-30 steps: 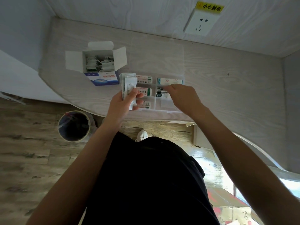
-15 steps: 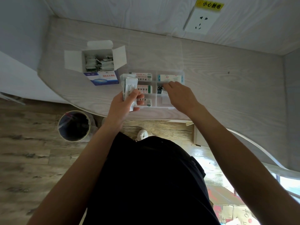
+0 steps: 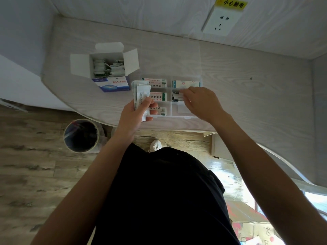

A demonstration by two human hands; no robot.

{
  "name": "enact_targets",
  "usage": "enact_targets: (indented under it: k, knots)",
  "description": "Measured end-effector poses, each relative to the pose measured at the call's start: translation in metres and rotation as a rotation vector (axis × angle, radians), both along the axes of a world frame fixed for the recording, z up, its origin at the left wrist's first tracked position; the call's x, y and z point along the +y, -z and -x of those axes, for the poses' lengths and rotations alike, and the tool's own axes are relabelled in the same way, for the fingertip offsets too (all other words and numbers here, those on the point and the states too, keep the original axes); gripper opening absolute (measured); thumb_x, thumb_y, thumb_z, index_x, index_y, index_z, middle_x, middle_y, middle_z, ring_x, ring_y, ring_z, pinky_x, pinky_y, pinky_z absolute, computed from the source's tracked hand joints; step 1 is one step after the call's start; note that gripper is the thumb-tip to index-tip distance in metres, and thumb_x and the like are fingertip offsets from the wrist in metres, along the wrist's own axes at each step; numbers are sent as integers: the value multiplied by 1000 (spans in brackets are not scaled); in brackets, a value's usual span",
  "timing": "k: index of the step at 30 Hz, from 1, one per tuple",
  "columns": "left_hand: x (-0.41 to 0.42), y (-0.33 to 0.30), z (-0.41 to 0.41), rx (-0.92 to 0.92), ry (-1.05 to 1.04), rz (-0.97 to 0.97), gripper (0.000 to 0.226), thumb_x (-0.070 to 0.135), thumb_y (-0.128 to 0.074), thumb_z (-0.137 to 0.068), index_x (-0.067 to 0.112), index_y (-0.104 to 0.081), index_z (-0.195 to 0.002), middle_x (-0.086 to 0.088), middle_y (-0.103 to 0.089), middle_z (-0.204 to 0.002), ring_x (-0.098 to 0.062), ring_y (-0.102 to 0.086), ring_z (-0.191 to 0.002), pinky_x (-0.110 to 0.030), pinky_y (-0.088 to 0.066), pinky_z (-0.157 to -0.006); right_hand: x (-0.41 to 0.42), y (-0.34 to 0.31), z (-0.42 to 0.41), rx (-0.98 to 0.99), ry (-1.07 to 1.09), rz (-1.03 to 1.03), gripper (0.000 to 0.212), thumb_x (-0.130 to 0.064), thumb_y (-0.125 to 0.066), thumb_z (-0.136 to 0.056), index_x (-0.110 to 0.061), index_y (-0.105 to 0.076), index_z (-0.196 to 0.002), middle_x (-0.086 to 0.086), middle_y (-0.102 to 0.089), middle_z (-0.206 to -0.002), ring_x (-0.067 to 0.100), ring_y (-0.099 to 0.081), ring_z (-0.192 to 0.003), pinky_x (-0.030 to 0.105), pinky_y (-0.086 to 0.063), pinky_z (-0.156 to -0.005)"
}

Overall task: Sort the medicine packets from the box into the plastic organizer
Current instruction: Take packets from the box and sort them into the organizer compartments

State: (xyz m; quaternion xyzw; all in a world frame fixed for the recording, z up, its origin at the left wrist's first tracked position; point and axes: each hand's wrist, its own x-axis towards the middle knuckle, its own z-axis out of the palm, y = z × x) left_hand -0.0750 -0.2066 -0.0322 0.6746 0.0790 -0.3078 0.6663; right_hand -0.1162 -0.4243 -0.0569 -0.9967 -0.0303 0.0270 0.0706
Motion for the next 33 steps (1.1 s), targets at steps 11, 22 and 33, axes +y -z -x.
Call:
enact_targets:
  k: [11,22,33]
  knots:
    - [2,1,0,7,-14,-4,13,27,-54,-93,20,-63,-86,5,-70,-85,-8,-68,-74,-21,-54,-60,-11,-1,3,180,41,-185,23,-23,-48,-96,-17,-57,-116,4,-66,-113,25,-64,-89,39,-52,-76]
    - [-1,-2,2,2,3,13,14,26,-52,-94,19,-62,-87,7,-70,-82,-5,-68,-71,-19,-53,-58,-7,-2,-14,-34,21,51,11,-18,-70,-81,-16,-75,-91,3,-70,-81,24,-60,-71,27,-40,-57]
    - [2,-1,0,-7,-2,0,14,27,-53,-93,19,-63,-88,7,-70,-83,-7,-68,-75,-20,-54,-60,0,0,0,41,201,40,27,-24,-46,-97,-15,-62,-117,7,-67,-107,23,-61,-94,34,-48,-69]
